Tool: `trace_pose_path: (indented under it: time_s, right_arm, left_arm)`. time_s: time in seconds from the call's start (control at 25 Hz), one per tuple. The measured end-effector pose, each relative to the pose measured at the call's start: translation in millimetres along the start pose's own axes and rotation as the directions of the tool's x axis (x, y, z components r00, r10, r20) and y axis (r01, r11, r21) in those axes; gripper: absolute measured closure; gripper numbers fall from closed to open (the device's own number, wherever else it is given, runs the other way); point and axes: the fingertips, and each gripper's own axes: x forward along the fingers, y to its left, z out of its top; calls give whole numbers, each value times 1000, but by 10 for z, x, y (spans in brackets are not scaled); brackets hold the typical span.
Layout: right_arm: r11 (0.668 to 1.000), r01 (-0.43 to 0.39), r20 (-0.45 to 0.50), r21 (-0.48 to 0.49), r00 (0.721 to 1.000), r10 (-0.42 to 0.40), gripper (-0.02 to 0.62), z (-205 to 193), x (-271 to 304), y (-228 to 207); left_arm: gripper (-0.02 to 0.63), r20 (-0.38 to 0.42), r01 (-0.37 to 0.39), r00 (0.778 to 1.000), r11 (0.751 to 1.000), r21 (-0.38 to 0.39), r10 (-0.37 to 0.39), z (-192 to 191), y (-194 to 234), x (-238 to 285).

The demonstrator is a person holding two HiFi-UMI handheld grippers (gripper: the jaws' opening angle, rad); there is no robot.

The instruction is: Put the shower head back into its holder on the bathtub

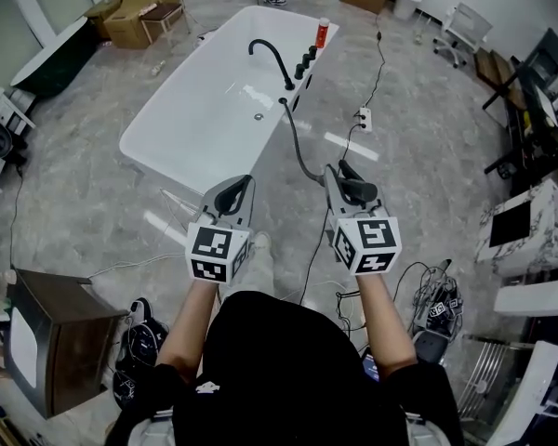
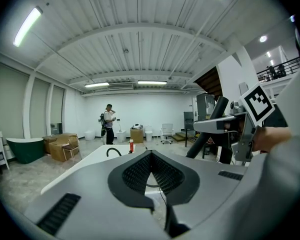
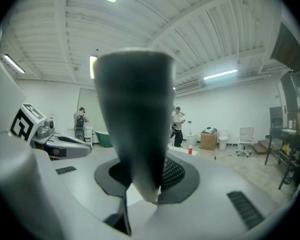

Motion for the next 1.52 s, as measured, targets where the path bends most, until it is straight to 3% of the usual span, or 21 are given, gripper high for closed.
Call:
trace_pose_path:
  time_s: [0.48,1.16,1.52]
  right_arm:
    - [1000,2,-17,21,1000,-2,491,104,1133,-476]
    - [998,36,-39,42,999,-34,491,499,3182,-838]
    - [998,55,-40,40,998,-54,491,537,3650,-1011]
  left_arm:
    - [592,-28,40,999,999,-34,-41,122,551,1133]
    - [592,-59,90,994,994,-64,-94,444,2009,2697]
    - [592,-78,118,989,990,-81,-125,371,2284,3154]
